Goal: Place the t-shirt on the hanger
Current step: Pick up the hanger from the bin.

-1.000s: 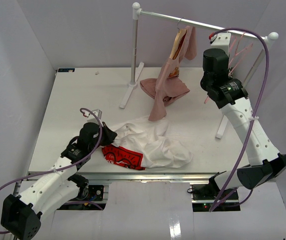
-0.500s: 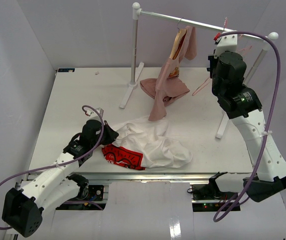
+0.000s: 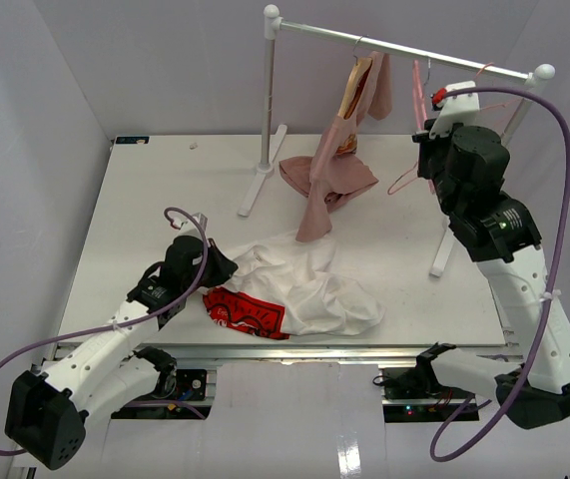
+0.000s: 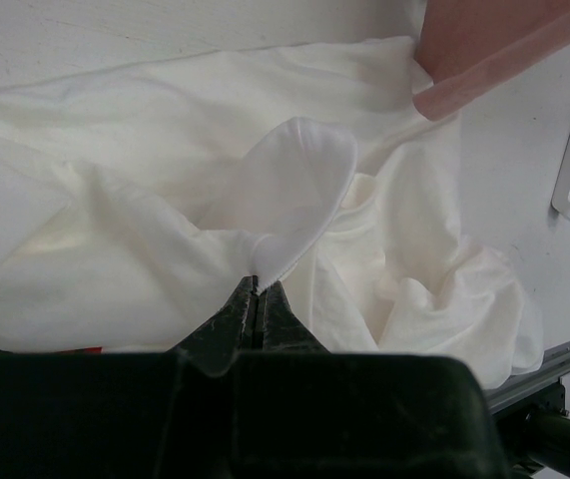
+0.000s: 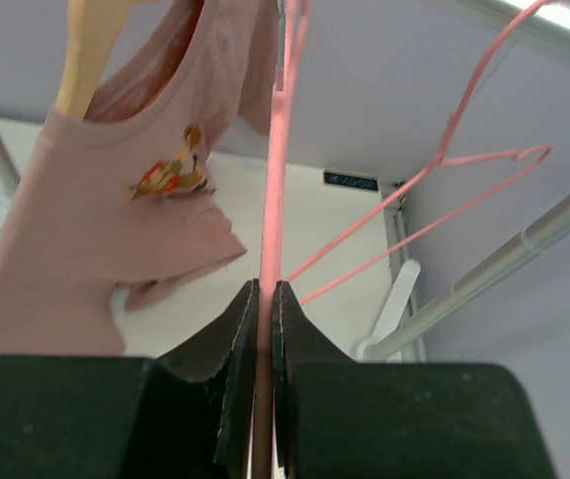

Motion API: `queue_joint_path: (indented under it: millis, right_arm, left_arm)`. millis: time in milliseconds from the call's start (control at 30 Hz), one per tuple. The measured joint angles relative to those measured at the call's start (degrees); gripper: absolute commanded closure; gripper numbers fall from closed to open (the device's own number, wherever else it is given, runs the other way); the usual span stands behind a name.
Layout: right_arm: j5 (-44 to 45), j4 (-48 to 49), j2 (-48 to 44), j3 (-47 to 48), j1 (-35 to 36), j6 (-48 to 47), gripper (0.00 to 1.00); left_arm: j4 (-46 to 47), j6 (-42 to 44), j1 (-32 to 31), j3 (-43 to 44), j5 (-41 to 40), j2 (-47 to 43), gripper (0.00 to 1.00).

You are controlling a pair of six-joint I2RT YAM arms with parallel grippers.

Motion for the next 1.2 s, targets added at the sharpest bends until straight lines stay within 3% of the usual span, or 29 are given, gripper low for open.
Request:
queue_joint_path:
  millis: [200,400,667,833,1033,1200]
  right_arm:
    - [-6.58,-4.84,-6.40,-6.67,0.00,4.43,0.92]
    - [-12.82,-11.90,-11.15,-6.83,0.00,9.23,0.92]
    - [-21.61,-18.37,-24.24,-4.30,0.00,12.89,0.92]
    - [-33.28,-17.69,-27.96,-2.72,-0.03,13.44,0.92]
    - [-52.99,-8.87,-28.36,-16.61,-0.02,14.64,0.92]
    - [-63.70,-4.95,-23.69,-26.44,-0.02,14.51,0.92]
  left_arm:
    - [-2.87,-0.37,0.00,3.24,-0.32,0.11,1.00]
    - [-5.66,-0.66,0.02,6.60,-1.33,-0.10,1.00]
    - [-8.19,-1.44,0.02,7.19,-2.04,-2.59,1.00]
    - [-9.99,-1.40,0.02,9.59,-3.17,-1.13,1.00]
    - [-10.48,-0.94,0.02,12.85,-4.32,1.20,1.00]
    - [-11.77,0.19,0.40,16.41,-6.07,4.71,1.00]
